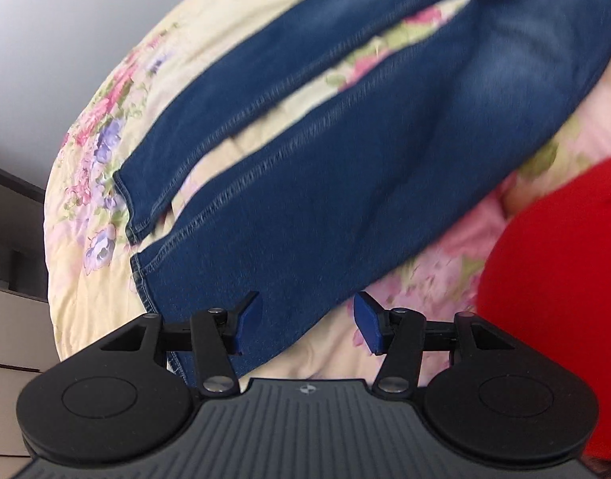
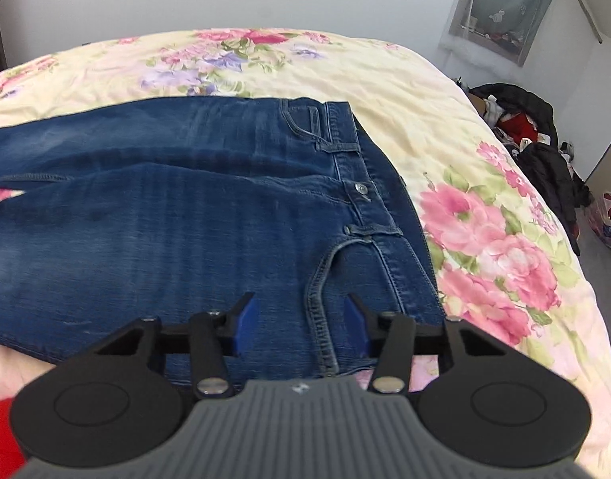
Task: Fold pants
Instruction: 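Grasp the jeans hem with the left gripper while the right gripper grasps the waistband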
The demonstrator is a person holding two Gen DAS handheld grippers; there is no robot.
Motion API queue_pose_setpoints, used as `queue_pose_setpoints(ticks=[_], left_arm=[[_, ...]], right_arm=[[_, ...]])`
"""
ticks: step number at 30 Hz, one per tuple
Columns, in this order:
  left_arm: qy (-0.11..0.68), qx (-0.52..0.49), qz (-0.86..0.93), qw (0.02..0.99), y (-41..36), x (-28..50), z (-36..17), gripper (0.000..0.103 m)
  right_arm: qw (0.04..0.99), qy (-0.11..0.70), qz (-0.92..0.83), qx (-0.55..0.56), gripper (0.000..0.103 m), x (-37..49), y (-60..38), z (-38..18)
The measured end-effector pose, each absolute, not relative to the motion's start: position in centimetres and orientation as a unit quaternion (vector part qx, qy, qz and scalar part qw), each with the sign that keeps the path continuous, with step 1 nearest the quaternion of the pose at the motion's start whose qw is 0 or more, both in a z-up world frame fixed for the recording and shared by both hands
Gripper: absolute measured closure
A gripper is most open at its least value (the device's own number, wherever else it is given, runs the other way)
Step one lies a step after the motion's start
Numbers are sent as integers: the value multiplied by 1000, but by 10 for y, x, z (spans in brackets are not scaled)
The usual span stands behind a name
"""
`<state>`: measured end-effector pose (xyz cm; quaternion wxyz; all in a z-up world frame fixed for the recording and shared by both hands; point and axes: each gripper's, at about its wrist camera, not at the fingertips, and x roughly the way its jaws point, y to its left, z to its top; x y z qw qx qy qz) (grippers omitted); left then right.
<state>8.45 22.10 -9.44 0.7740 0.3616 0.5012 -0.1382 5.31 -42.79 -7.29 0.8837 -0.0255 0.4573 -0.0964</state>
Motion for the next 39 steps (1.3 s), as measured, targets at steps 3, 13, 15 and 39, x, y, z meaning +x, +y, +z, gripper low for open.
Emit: queue_pose_setpoints(ticks=[3, 13, 15, 39], left_arm=[[516, 366, -118, 766, 226, 93, -114, 40], [497, 375, -58, 780, 211, 108, -126, 96], [466, 347, -36, 813, 211, 109, -104, 98], [417, 210, 77, 881, 182, 150, 14, 100]], right_arm=[[879, 469, -88, -21, 59, 53, -431, -79], [861, 502, -54, -55, 70, 38, -445, -93], [858, 507, -34, -71, 72, 34, -447, -95], [761, 456, 219, -407, 61, 18, -415, -140]])
